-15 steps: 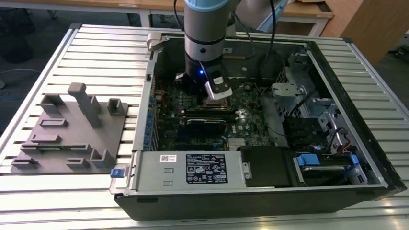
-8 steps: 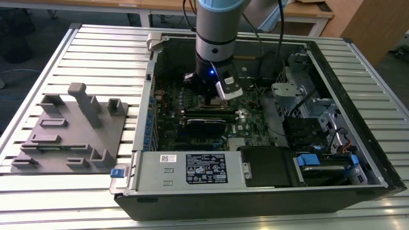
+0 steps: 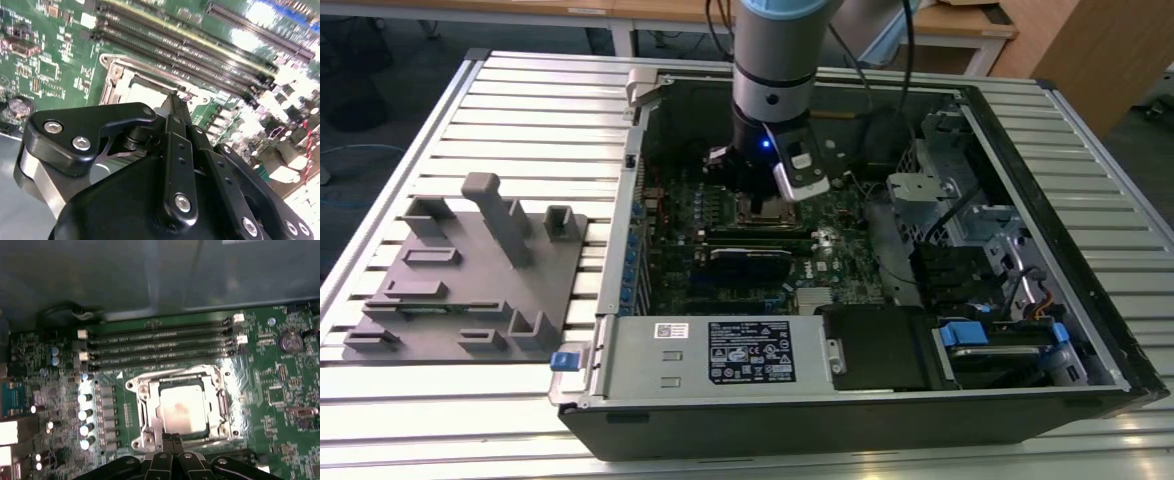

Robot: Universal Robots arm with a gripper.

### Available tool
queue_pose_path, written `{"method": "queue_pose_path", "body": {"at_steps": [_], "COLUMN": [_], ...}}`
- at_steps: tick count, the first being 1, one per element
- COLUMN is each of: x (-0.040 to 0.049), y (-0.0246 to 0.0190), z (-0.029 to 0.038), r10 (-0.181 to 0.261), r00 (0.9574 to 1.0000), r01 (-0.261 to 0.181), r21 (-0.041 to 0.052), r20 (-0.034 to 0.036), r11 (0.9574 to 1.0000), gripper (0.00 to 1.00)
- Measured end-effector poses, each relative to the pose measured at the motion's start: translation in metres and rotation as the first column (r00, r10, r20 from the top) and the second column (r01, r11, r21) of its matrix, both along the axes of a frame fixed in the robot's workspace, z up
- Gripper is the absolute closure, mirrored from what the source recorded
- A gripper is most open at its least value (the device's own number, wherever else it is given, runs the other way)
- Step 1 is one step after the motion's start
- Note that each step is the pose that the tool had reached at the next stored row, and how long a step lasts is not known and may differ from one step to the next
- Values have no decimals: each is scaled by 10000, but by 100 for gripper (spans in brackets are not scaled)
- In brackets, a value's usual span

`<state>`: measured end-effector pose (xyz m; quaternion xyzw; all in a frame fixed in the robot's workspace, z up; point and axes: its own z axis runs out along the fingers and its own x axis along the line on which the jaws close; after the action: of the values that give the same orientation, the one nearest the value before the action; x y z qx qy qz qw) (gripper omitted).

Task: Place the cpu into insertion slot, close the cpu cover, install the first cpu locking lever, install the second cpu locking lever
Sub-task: 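Install the second cpu locking lever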

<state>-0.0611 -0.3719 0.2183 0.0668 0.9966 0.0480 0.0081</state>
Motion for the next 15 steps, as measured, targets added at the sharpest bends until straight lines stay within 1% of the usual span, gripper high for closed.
{"method": "queue_pose_path", "body": {"at_steps": [4, 7, 12, 15], "x": [7, 28, 128, 178], "y": [90, 143, 196, 212], "z": [-8, -16, -31, -34], "r10": [-1, 1, 0, 0], "r00": [10000, 10000, 10000, 10000], "r01": [1, -1, 0, 0], "r21": [-22, -40, -39, -43], "r20": [0, 0, 0, 0], "r11": [10000, 10000, 10000, 10000], "gripper": [90, 90, 90, 90]}}
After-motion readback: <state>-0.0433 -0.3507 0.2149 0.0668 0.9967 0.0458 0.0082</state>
